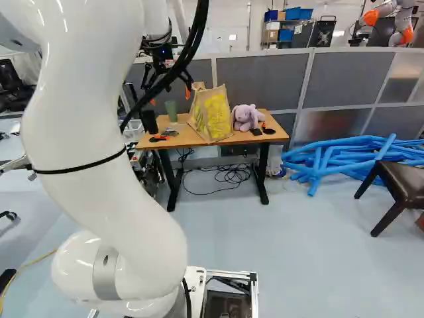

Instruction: Pick up the bag on the ground and place it on the table

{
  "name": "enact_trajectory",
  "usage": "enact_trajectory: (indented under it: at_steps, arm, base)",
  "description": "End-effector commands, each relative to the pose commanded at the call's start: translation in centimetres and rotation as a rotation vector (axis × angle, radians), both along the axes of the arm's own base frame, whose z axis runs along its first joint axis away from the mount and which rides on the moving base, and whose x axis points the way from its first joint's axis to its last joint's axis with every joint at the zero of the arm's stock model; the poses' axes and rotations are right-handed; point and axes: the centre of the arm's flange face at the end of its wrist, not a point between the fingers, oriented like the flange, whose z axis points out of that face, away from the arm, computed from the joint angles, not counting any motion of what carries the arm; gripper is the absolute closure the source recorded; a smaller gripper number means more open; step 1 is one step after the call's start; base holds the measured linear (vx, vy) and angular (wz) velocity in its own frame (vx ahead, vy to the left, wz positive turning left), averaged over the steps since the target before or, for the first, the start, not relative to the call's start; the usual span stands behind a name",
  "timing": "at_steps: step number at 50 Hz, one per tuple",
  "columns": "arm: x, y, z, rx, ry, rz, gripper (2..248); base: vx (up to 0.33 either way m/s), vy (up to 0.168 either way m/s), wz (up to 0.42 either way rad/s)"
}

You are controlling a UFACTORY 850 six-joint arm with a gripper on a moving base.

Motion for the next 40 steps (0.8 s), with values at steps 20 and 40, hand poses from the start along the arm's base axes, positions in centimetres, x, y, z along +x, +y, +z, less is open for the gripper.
enact_trajectory:
  at_steps: [20,40]
  arm:
    - [-0.5,-0.9,-3.4,0.01,-0.085,-0.06,3]
    - [-1.7,-2.0,-7.6,0.025,-0.193,-0.13,3]
  base:
    - [0.0,0.0,0.0]
    - [0.0,0.0,0.0]
